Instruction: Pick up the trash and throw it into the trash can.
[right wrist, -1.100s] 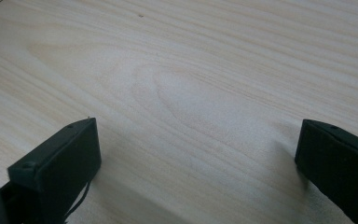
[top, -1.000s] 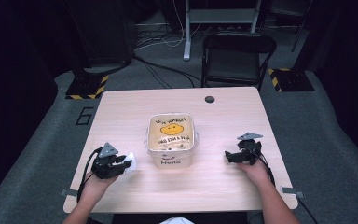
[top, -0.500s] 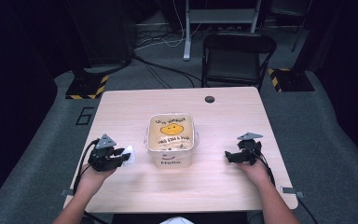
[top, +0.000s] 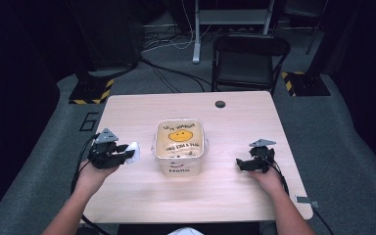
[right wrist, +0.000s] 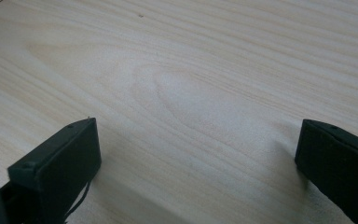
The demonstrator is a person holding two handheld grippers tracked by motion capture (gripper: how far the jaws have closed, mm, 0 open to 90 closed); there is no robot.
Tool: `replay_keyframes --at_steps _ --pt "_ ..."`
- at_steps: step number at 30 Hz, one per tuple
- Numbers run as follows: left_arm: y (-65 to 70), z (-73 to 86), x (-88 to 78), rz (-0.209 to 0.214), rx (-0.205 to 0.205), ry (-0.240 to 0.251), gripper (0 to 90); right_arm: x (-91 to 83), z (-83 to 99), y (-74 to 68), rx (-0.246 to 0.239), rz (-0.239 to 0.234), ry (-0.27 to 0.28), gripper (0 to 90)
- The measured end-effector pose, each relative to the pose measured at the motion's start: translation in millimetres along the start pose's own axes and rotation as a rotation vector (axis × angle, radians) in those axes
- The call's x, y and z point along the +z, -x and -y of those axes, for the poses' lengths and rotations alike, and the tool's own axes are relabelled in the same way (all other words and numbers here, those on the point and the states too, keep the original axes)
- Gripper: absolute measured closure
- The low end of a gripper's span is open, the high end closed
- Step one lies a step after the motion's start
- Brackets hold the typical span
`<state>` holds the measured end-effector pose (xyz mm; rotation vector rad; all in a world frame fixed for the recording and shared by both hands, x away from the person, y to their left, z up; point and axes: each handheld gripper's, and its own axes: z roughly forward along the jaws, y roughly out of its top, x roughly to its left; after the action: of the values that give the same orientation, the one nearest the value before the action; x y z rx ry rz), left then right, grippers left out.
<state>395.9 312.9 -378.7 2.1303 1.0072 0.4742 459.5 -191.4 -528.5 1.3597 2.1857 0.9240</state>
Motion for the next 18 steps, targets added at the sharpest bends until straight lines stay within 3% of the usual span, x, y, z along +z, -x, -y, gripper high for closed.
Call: replay_keyframes --at_steps 18 --pt "2.2 -32.9 -3.6 0.019 0.030 0.014 64.3 0.0 0.0 0.0 0.000 0.000 0.000 0.0"
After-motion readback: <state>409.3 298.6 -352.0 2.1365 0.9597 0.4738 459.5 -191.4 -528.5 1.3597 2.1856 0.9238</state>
